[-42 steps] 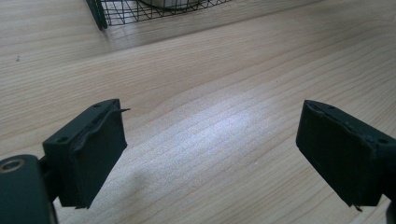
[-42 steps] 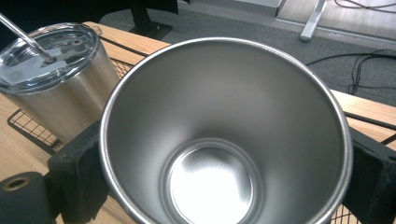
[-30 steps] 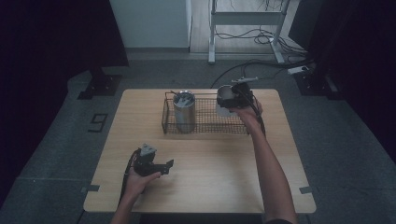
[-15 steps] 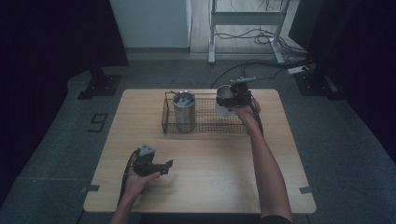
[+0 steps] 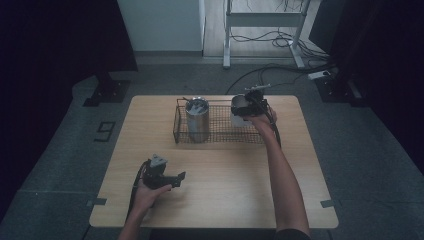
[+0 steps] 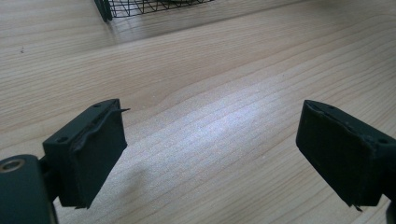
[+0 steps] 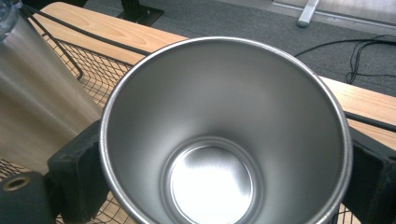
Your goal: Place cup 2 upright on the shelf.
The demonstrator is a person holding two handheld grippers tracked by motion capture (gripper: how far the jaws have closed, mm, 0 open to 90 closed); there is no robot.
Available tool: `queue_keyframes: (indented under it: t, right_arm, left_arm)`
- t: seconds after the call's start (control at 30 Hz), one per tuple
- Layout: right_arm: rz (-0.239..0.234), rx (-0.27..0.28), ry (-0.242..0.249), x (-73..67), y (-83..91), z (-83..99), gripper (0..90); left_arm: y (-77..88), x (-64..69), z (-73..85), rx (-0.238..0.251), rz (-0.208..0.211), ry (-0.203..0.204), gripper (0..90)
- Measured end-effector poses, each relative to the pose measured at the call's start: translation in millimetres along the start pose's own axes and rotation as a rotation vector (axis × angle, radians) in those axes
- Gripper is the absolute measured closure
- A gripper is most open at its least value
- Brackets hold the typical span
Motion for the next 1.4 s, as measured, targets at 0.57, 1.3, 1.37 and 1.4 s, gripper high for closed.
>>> queue_keyframes:
  t: [0.57, 1.3, 1.37, 1.4]
  right_arm:
    - [0.012, -0.042, 0.011, -0.4, -12.7, 10.6, 6.6]
    - [0.034, -0.115, 0.012, 11.2, -27.7, 37.5, 6.6]
    - [0.034, -0.123, 0.015, 11.5, -28.8, 39.2, 6.5]
    - [0.035, -0.126, 0.014, 11.7, -29.2, 39.8, 6.5]
  left_arm:
    - [-1.3, -0.4, 2.2, -0.011, 0.0, -0.003, 8.3]
    - [-5.7, 0.9, 5.6, -0.028, 0.001, -0.011, 8.4]
    - [-5.6, 0.6, 5.7, -0.028, 0.001, -0.011, 8.3]
    - [-5.5, 0.5, 5.6, -0.027, 0.001, -0.01, 8.4]
Point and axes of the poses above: each handheld gripper's, and its own axes: y roughly backward along the jaws, z roughly out of its underside, x roughly to its right, the point moved 9 cm from there along -y, roughly forward along the jaws, and after that the axes turned 3 degrees about z, right-handed, at the moved point
